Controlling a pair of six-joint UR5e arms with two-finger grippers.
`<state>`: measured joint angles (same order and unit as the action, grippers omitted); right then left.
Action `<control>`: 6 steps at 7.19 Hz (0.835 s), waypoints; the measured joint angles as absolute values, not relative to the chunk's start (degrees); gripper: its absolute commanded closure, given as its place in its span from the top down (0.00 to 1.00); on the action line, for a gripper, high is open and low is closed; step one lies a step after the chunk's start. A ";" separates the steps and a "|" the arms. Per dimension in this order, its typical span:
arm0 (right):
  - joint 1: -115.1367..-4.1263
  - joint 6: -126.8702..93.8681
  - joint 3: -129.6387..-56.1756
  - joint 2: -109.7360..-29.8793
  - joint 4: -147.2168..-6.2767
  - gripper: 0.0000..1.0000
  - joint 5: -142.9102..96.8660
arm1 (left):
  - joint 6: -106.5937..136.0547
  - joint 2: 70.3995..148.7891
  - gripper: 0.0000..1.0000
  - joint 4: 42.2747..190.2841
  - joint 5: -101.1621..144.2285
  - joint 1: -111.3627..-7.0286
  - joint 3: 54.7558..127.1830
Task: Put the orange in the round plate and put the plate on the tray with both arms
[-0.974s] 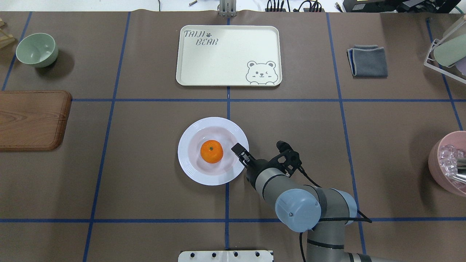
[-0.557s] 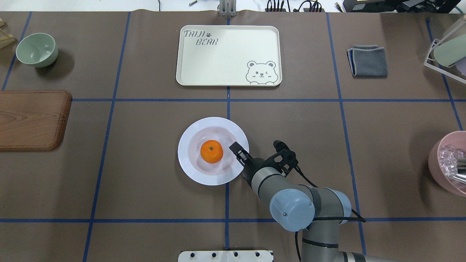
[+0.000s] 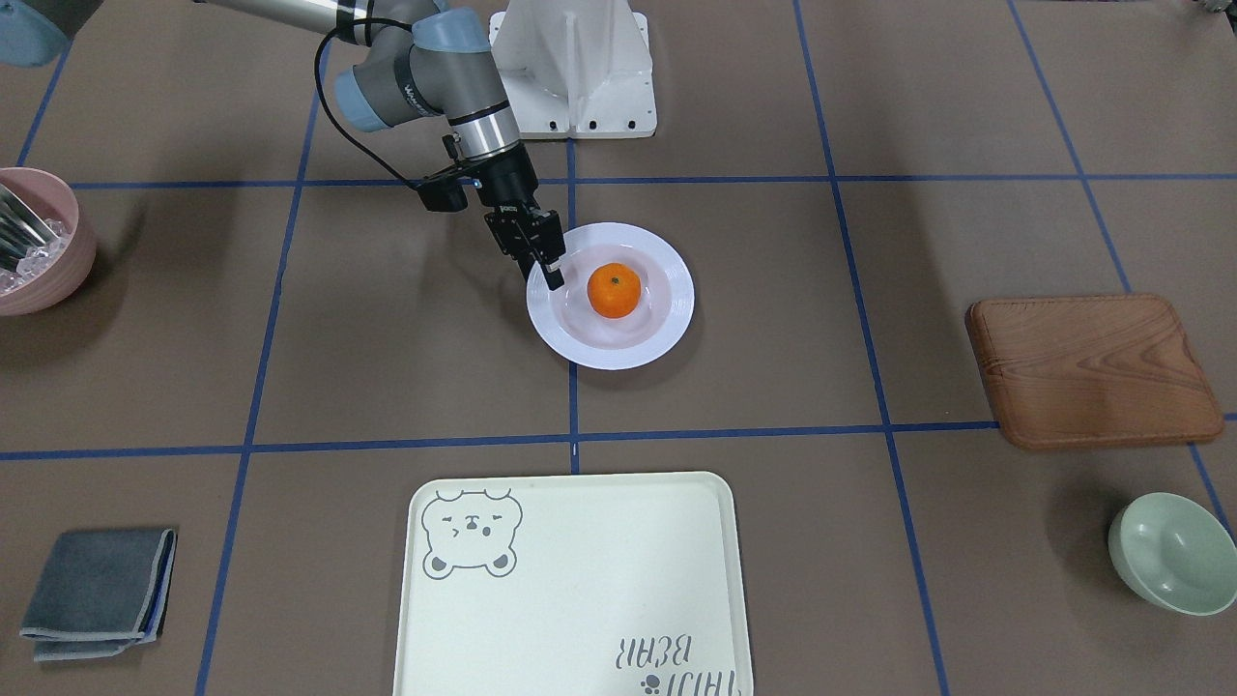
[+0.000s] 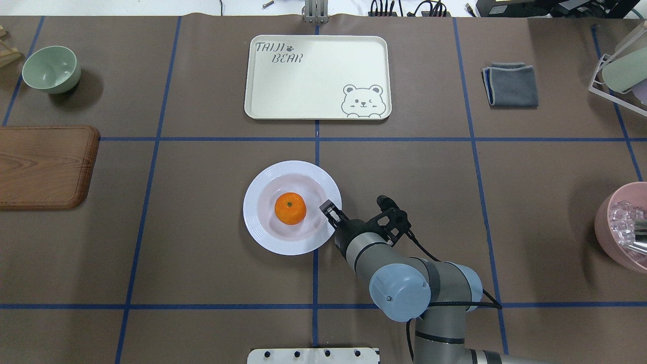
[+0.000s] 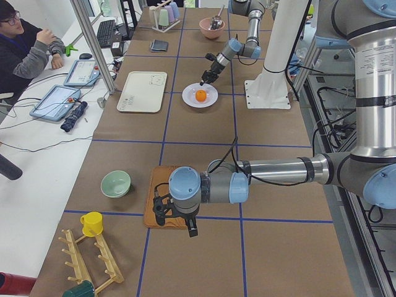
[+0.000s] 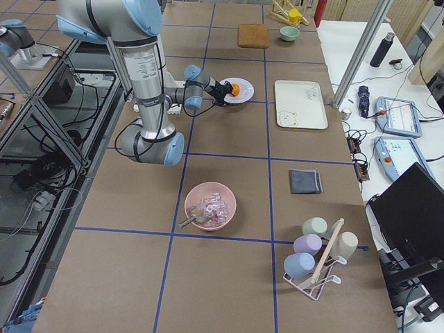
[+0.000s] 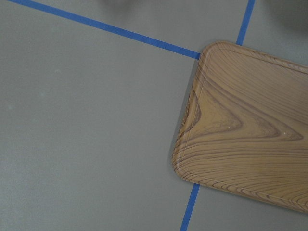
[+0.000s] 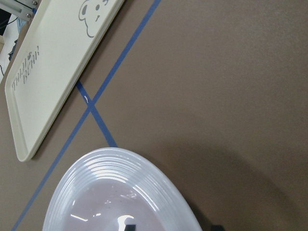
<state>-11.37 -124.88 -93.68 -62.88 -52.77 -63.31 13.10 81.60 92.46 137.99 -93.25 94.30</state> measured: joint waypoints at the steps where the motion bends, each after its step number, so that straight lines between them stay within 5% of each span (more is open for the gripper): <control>1: -11.32 -124.77 -93.64 -62.87 -52.82 0.00 -63.34 | 13.10 81.59 0.98 92.46 137.99 -93.25 94.26; 6: -11.26 -124.19 -95.54 -63.01 -52.51 0.00 -63.71 | 13.10 81.65 0.98 92.46 137.99 -93.25 94.22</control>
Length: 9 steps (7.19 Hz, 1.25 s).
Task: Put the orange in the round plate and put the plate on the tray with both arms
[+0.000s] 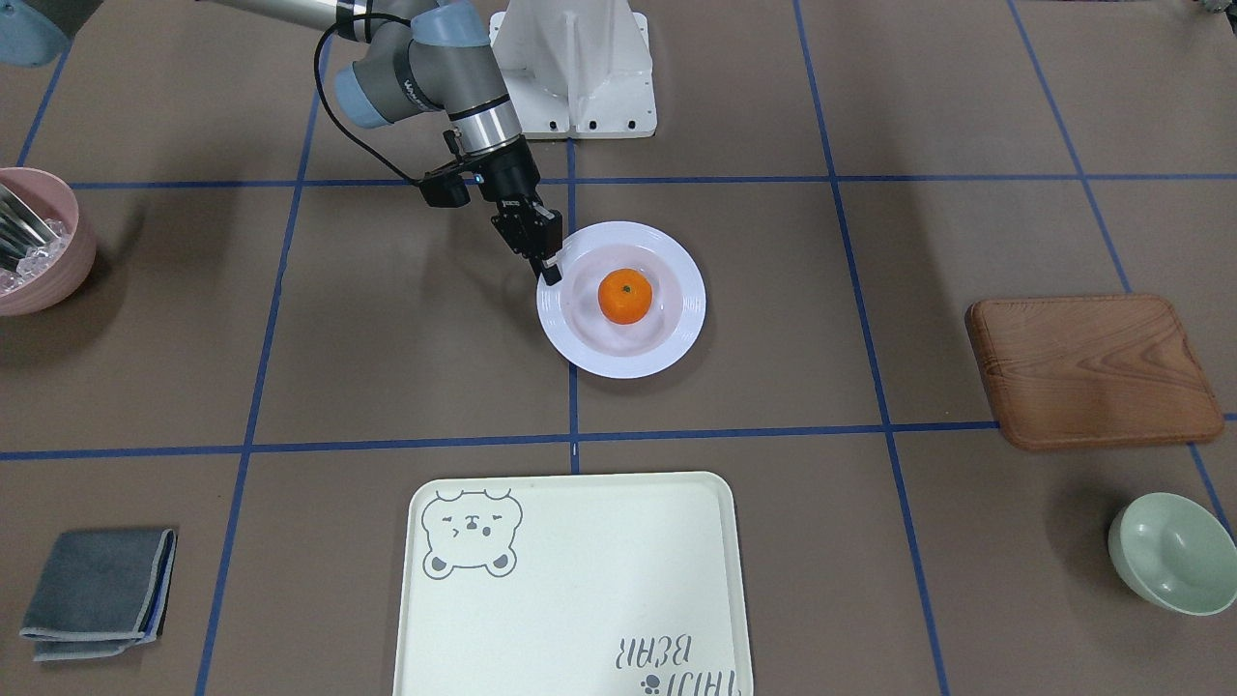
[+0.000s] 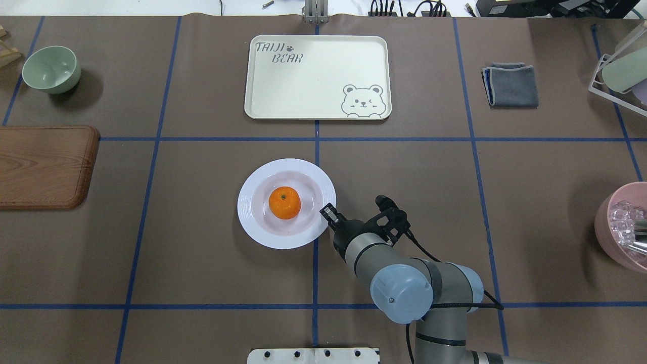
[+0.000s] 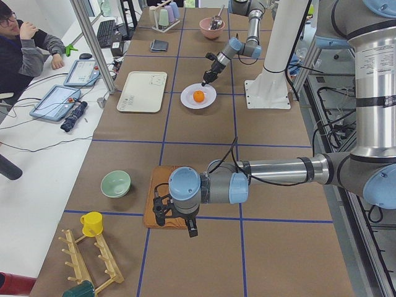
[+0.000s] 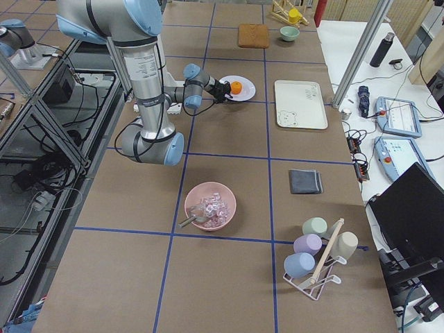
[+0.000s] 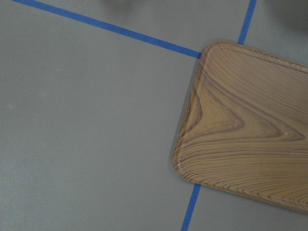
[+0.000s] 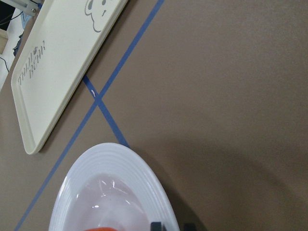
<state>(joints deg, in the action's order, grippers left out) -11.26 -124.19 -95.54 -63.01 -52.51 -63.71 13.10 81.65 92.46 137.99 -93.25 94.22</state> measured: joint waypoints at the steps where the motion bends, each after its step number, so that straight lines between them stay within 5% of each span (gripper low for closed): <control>1: -11.33 -124.21 -96.85 -63.11 -52.53 0.00 -63.65 | 13.10 81.65 0.98 92.46 137.99 -93.25 94.22; 9: -12.36 -124.46 -99.18 -63.59 -52.60 0.00 -63.33 | 13.17 81.84 0.98 92.46 137.99 -93.24 94.22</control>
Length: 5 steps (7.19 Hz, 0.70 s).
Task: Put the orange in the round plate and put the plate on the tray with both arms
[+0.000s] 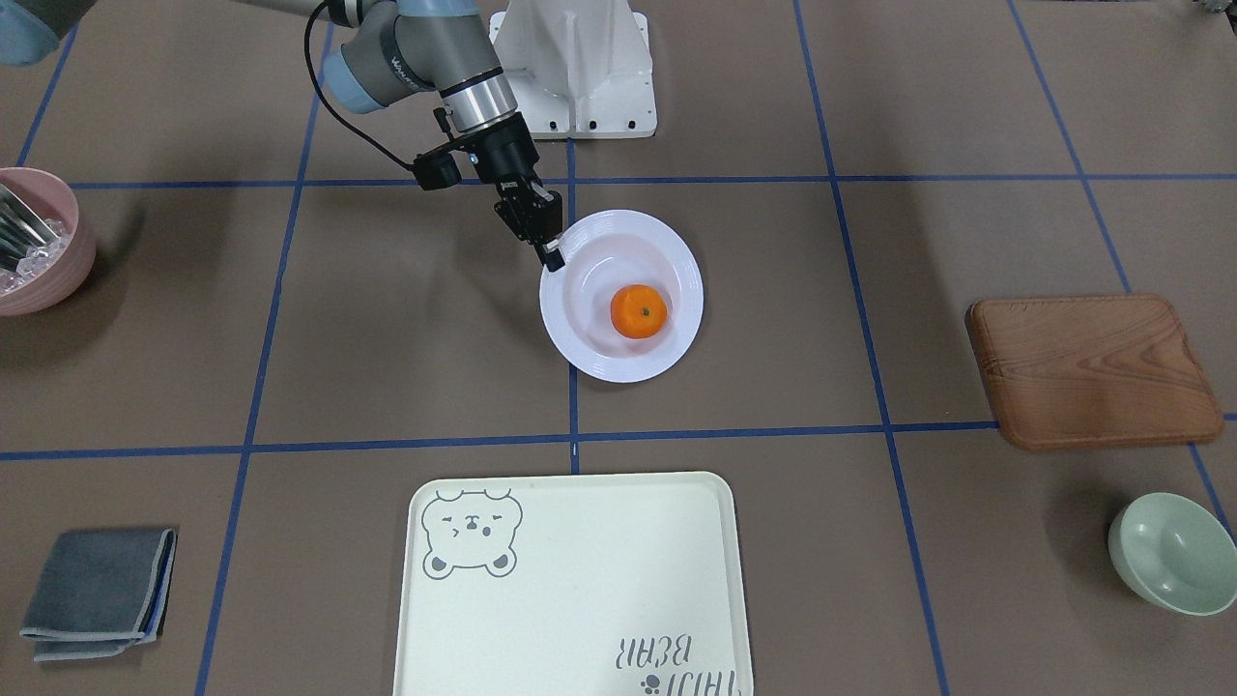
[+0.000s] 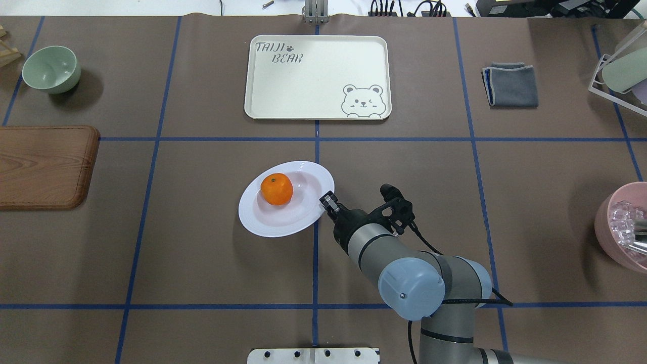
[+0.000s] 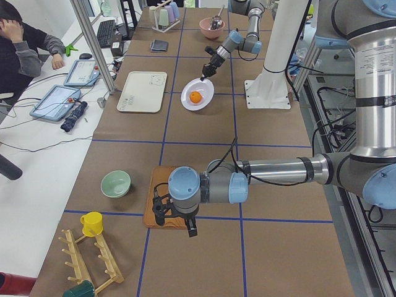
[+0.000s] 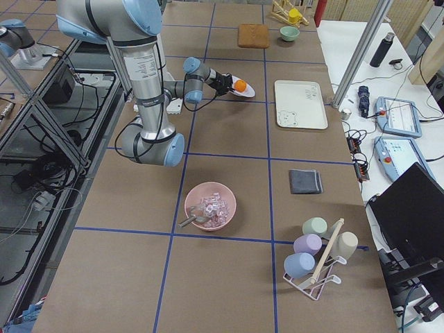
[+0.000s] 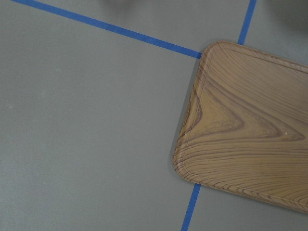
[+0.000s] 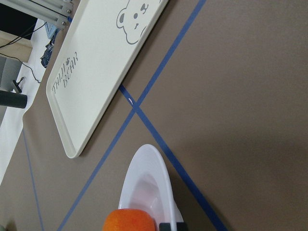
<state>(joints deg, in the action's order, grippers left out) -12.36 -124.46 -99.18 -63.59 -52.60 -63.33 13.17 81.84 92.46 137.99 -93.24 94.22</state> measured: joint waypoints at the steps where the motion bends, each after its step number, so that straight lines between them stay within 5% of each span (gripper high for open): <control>1: -12.32 -124.26 -98.78 -63.75 -52.84 0.00 -63.35 | 13.18 81.88 0.98 92.46 137.99 -93.20 94.22; 2: -12.10 -124.09 -98.14 -64.02 -53.04 0.00 -63.38 | 13.18 81.90 0.98 92.46 137.99 -93.18 94.22; 4: -11.38 -123.97 -97.19 -64.18 -53.17 0.67 -63.41 | 13.13 81.87 0.98 92.46 137.99 -93.17 94.22; 5: -11.00 -124.03 -97.00 -64.05 -53.18 0.80 -63.28 | 13.11 81.84 0.98 92.46 137.99 -93.17 94.17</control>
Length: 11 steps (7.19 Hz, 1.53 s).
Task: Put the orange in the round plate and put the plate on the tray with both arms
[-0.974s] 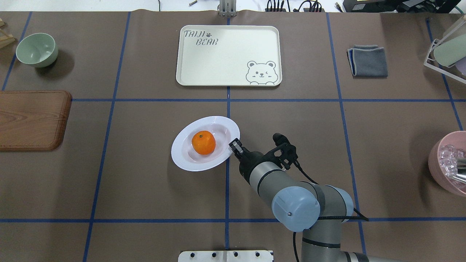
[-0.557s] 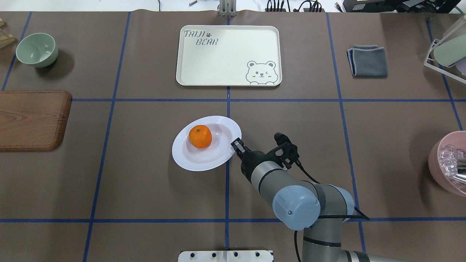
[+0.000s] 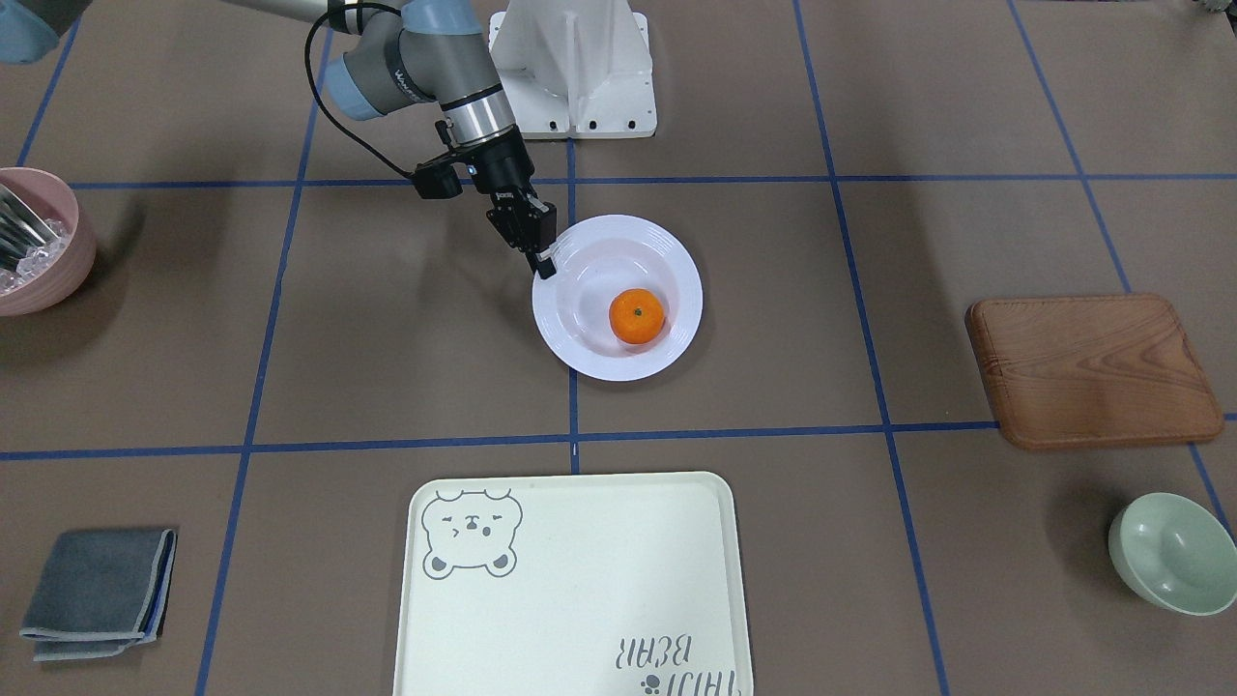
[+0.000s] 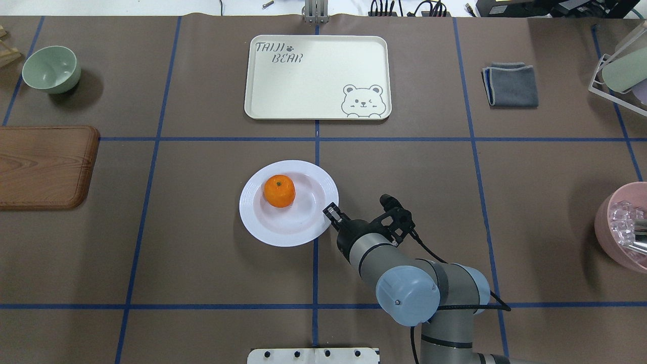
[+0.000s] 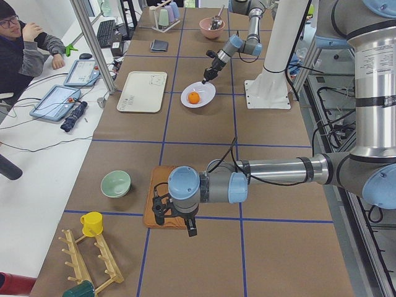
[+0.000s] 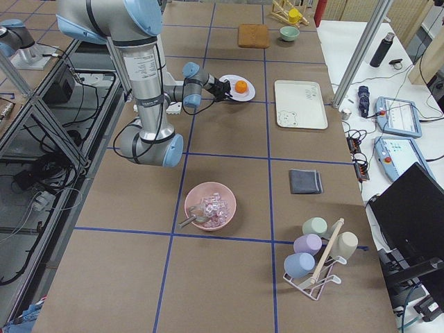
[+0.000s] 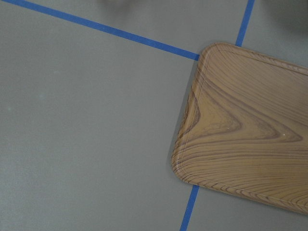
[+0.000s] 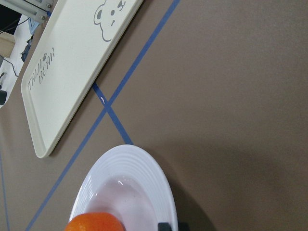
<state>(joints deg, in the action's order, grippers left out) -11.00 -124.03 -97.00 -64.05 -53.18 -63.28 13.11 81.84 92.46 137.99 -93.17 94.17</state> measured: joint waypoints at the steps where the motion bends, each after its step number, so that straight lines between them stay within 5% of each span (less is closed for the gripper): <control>1: -10.64 -124.12 -96.98 -63.83 -53.15 0.84 -63.10 | 13.08 81.84 0.98 92.46 137.99 -93.16 94.05; 11: -8.48 -124.76 -94.05 -60.54 -53.23 0.85 -62.84 | 13.18 81.91 0.98 92.81 137.99 -93.10 93.63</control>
<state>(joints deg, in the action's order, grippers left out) -8.48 -124.76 -94.05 -60.54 -53.23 -62.84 13.18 81.91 92.81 137.99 -93.10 93.63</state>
